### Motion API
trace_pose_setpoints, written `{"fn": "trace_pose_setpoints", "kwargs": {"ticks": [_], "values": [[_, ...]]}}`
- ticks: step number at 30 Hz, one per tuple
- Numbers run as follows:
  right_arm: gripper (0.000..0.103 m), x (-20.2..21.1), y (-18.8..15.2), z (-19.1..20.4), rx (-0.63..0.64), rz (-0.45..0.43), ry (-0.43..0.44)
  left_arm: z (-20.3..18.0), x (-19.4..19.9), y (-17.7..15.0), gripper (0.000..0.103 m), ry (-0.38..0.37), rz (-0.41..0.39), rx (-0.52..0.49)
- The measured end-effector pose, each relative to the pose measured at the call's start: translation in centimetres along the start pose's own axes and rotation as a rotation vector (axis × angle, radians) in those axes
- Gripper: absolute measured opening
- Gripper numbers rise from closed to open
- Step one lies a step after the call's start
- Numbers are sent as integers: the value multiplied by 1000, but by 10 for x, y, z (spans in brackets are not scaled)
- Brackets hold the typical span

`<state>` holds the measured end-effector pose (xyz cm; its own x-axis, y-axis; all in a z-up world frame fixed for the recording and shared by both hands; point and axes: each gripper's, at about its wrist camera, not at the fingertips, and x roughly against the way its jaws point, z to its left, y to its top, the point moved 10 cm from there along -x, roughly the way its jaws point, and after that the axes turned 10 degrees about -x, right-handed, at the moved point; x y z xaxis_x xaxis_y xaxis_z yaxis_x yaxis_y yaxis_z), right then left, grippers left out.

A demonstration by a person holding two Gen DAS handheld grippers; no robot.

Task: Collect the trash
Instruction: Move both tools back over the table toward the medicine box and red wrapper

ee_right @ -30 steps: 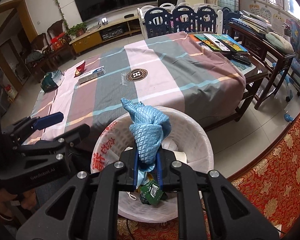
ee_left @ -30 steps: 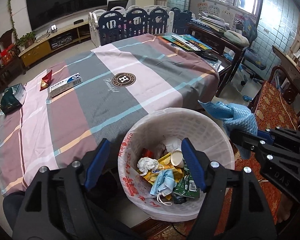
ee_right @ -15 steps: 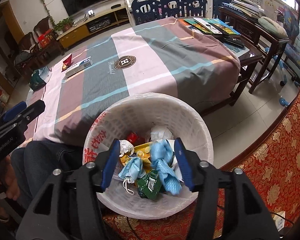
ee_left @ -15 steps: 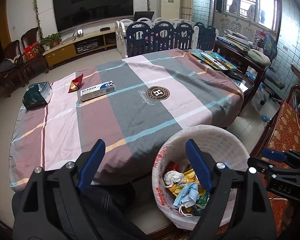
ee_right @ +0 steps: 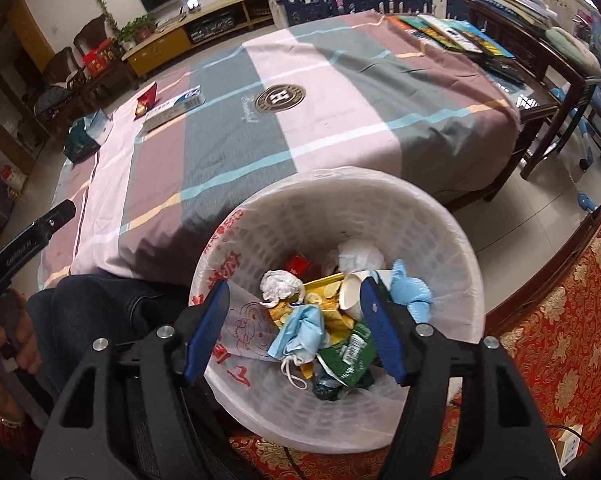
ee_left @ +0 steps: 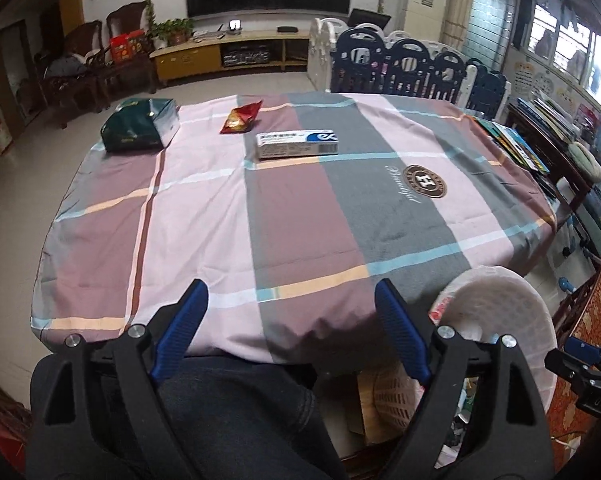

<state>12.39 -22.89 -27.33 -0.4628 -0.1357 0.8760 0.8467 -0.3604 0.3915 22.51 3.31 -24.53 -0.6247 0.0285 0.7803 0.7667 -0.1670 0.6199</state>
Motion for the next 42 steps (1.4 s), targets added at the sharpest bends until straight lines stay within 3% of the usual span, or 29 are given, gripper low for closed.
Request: {"fn": "trace_pose_setpoints", "kwargs": {"ticks": [4,8,12,15,18,20,22,24,27,29,32,33,35,39,42], "values": [[67,-33,4,29,48,61,14,41,-34,-2,87,21,22,50],[67,-66,31,84,99,93,95,82,-69,5,87,77,44,105],[67,-97,94,161,253,24,155,115,-104,19,87,18,96,211],[80,-131,145,220,414,-19,177,142,-111,44,91,35,11,219],[81,-173,182,262,653,-80,49,163,-118,62,93,93,-55,202],[82,-206,197,284,829,-99,-33,172,-128,62,93,88,-21,211],[82,-240,208,296,904,-46,-16,175,-136,56,93,36,19,250],[82,-263,219,300,894,35,39,172,-139,52,93,-17,29,270],[83,-290,230,301,917,112,43,179,-140,53,93,23,23,248],[83,-304,224,296,905,207,54,182,-141,51,93,26,24,253],[81,-300,219,299,873,227,91,186,-142,48,93,5,35,276],[62,-294,216,300,840,239,127,188,-142,47,93,6,34,283],[53,-283,204,304,756,272,182,191,-139,47,93,15,22,291],[47,-267,152,316,569,397,251,222,-126,43,93,161,-8,364],[47,-249,85,346,469,556,387,259,-112,30,93,235,-38,507]]}}
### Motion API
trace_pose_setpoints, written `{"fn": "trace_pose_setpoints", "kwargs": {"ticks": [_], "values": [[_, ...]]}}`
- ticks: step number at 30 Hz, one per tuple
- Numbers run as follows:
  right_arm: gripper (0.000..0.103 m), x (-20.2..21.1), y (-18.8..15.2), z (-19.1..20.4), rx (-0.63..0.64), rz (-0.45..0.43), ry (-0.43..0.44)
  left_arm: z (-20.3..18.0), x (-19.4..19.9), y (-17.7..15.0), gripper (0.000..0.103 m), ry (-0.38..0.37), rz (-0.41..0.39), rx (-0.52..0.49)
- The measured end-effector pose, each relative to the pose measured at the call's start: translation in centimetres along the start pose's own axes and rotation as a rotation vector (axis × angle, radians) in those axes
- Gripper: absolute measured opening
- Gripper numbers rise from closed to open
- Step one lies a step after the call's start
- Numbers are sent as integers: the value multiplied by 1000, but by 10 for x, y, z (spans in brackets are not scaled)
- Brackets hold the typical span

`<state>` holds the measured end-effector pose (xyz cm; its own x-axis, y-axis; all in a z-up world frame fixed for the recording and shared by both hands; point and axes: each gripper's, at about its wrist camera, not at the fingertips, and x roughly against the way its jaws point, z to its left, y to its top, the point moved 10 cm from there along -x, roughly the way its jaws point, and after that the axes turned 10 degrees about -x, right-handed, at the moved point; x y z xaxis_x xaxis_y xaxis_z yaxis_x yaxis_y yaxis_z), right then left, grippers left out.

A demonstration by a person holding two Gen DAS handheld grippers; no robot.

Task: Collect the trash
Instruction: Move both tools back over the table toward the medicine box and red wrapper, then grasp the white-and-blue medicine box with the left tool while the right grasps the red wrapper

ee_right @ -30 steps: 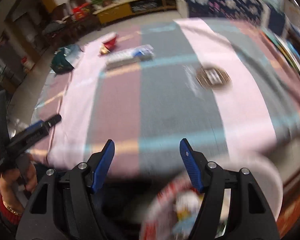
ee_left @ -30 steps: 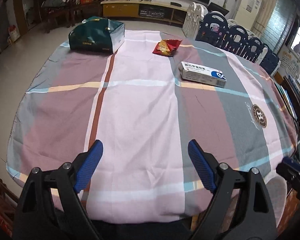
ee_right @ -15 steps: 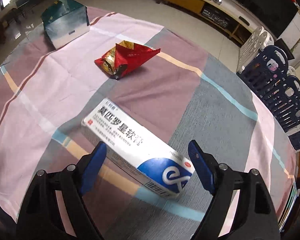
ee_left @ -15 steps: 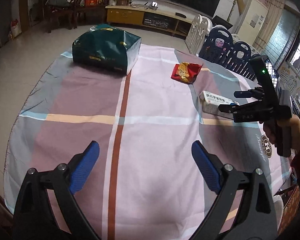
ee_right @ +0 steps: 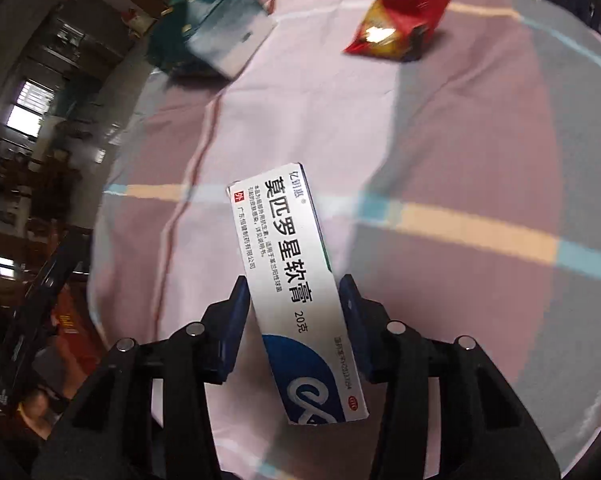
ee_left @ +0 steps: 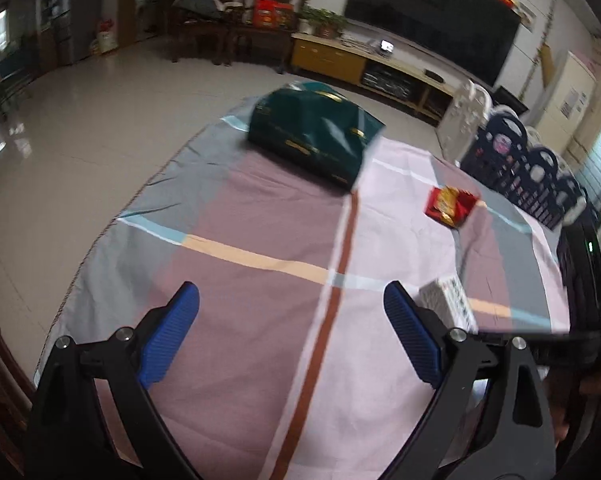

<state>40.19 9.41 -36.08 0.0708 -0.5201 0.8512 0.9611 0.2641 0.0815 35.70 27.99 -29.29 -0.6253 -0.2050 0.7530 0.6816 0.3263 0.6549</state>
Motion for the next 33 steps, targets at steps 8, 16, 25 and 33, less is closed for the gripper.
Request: {"fn": "trace_pose_setpoints", "kwargs": {"ticks": [8,16,25,33], "values": [[82,56,116,-14,-34,-448,-366,52,-7,-10,93,58,64,156],[54,43,189,-82,-260,-496,-341,-37,-21,-25,93,-167,151,-123],[17,41,104,-39,-151,-395,-155,-43,-30,-30,93,-208,200,-50],[17,21,-25,-18,-122,-211,-23,-38,-35,-40,93,-221,248,-3]]}}
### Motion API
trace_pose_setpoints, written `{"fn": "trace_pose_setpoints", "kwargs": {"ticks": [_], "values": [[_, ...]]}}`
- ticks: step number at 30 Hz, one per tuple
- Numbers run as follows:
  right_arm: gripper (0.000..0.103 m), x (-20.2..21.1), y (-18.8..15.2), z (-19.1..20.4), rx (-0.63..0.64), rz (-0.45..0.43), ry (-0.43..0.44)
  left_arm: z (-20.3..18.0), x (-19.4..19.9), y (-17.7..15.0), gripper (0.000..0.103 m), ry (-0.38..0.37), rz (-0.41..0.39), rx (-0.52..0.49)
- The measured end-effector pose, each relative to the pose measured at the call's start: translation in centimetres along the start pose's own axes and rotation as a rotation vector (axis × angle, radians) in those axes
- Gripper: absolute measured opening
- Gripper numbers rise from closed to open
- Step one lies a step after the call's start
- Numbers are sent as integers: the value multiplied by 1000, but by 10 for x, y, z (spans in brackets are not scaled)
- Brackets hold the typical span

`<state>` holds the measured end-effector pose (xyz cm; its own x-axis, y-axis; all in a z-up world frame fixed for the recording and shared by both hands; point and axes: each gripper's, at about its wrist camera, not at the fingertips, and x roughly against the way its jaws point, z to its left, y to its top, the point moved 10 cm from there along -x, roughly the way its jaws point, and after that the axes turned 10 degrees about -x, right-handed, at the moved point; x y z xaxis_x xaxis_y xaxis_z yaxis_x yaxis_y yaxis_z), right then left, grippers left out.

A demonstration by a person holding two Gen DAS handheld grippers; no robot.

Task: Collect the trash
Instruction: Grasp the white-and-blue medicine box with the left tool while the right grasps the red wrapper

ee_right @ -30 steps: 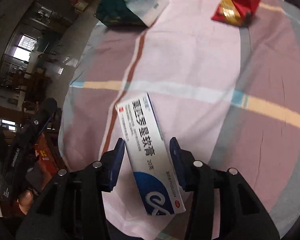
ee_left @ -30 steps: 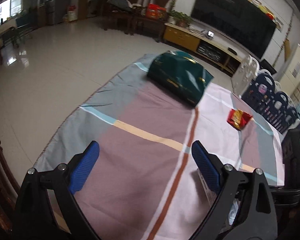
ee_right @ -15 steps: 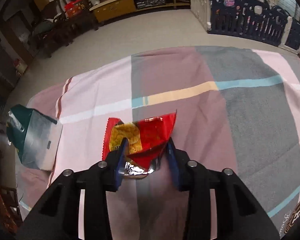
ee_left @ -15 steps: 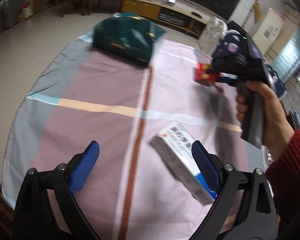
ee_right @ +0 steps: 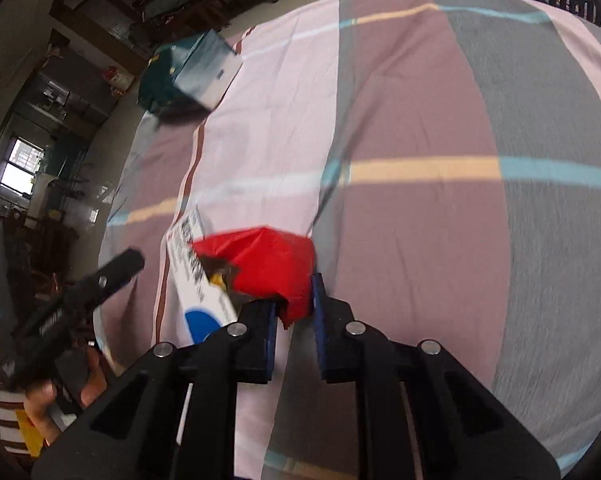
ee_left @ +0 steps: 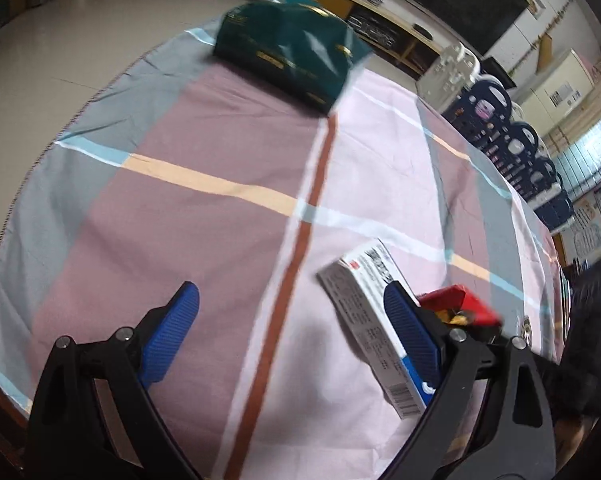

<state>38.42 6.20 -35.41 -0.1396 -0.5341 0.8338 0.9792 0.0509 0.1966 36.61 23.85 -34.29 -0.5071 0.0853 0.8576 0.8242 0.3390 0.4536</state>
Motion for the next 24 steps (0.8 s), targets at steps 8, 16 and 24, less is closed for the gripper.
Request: {"fn": "trace_pose_setpoints", "kwargs": {"ticks": [8,16,24], "values": [[17,37,-51,-9,-107,-72,61,-42,-19,-16,93,-104,83,-43],[70,106,-45,-80,-309,-345,-128,-82,-26,-31,93,-91,116,-219],[80,101,-47,-81,-135,-347,-343,-76,-26,-33,65,-32,118,-277]]}}
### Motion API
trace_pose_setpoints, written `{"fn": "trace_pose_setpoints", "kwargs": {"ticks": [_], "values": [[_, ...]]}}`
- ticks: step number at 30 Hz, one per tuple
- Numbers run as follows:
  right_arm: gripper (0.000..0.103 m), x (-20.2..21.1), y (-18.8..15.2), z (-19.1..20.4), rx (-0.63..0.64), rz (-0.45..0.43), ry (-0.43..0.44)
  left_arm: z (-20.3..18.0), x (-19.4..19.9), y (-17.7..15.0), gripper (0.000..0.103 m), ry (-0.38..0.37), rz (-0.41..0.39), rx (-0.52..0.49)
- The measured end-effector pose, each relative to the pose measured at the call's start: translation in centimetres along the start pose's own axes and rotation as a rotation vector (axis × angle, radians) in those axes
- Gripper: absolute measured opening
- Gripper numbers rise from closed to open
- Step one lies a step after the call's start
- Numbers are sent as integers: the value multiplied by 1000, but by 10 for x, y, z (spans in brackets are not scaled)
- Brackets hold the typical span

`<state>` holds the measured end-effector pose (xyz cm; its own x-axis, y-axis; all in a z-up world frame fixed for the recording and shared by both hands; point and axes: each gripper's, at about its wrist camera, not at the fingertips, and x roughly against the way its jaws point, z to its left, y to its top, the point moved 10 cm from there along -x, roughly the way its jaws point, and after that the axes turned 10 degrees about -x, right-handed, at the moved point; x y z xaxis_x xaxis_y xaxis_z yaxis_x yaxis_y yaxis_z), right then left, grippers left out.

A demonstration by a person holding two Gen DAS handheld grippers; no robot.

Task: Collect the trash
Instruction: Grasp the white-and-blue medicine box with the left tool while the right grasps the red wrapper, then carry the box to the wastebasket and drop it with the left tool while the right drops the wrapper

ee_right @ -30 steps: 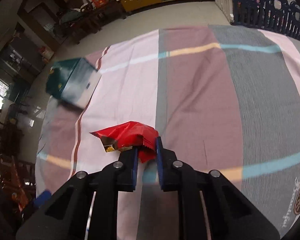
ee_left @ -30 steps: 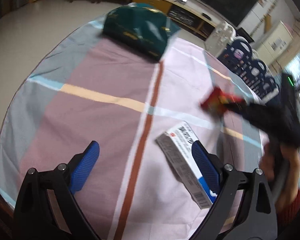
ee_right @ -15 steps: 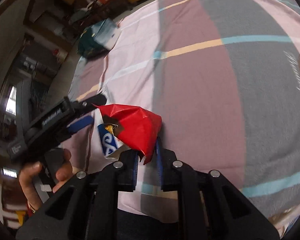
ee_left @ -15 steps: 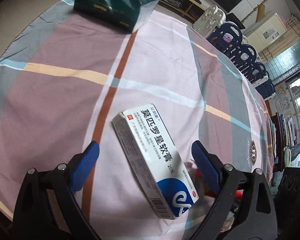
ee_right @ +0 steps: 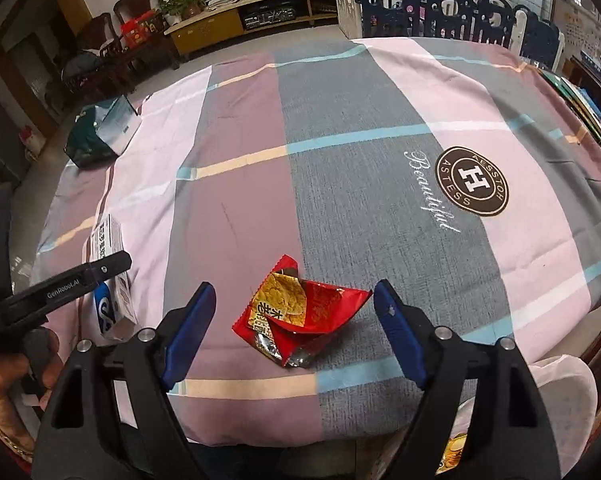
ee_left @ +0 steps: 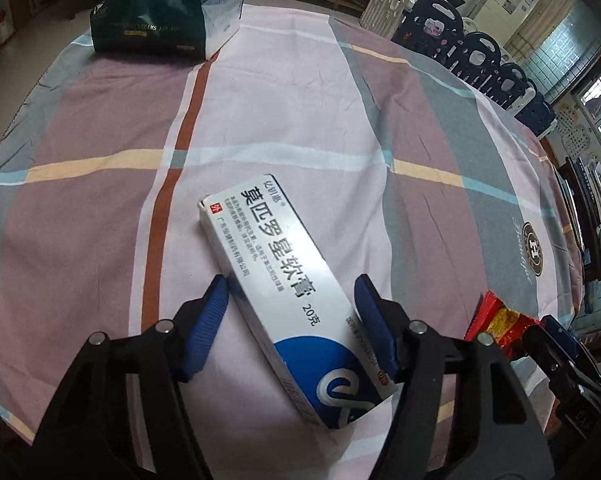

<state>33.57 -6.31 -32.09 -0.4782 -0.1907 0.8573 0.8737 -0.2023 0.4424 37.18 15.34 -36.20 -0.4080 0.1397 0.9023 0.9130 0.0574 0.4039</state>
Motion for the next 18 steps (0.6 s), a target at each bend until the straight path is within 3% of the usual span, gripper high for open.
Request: {"fn": "trace_pose_setpoints", "kwargs": {"ticks": [1,3,5,8,12,14,16,18], "values": [[81,-2,-2,1,11,-1,-3,0,1,0,64,0,-4,-9],[82,-4,-8,3,34,4,-8,0,5,1,52,5,-23,-41],[83,-10,-13,3,58,16,-34,-3,11,4,48,48,-50,-105],[83,-20,-20,6,90,34,-57,-6,19,7,47,103,-89,-183],[82,-33,-30,13,145,50,-80,-6,19,6,47,98,-82,-186],[68,-36,-34,17,173,42,-84,-5,18,7,47,105,-79,-185],[42,-36,-35,22,190,38,-79,-3,20,7,46,115,-85,-189],[33,-36,-36,25,198,39,-69,-5,20,8,45,123,-94,-189]]}}
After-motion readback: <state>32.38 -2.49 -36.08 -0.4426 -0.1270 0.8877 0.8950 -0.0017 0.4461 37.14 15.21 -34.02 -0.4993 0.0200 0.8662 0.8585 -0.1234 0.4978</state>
